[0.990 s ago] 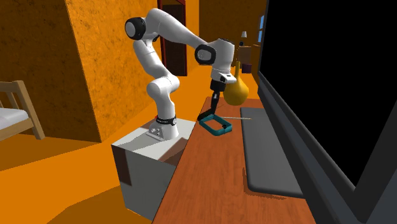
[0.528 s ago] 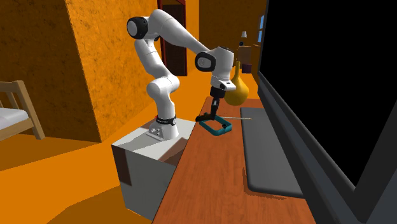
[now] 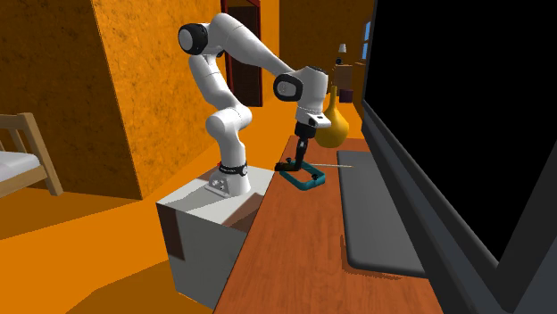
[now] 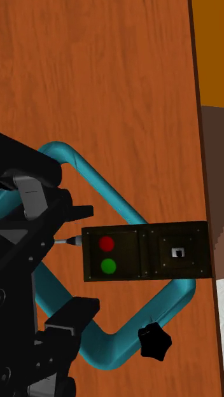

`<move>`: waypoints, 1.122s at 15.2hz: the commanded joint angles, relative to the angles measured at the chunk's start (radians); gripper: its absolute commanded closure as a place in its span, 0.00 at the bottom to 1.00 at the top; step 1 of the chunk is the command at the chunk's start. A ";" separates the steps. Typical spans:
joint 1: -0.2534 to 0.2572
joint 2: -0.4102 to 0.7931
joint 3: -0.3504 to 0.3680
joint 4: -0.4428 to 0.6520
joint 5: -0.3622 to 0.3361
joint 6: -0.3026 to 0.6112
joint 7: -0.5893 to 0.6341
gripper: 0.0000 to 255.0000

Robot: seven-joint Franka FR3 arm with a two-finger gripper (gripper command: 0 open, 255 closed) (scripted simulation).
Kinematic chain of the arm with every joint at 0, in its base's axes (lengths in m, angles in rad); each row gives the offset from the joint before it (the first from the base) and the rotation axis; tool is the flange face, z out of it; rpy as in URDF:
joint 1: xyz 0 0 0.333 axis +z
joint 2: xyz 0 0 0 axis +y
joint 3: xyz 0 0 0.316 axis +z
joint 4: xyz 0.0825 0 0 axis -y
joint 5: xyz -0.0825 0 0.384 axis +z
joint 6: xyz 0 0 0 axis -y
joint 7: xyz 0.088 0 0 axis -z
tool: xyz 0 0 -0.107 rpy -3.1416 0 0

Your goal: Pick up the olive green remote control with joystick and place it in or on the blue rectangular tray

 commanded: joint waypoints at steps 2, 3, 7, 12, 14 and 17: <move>0.000 0.000 0.000 0.000 0.000 0.000 0.000 0.00; 0.000 0.000 0.000 0.000 0.000 0.000 0.000 0.00; 0.004 -0.024 0.006 0.052 0.007 -0.077 -0.001 0.00; 0.007 -0.039 0.012 0.103 0.013 -0.142 -0.003 0.00; 0.007 -0.039 0.012 0.103 0.013 -0.142 -0.003 0.00; 0.007 -0.039 0.012 0.103 0.013 -0.142 -0.003 0.00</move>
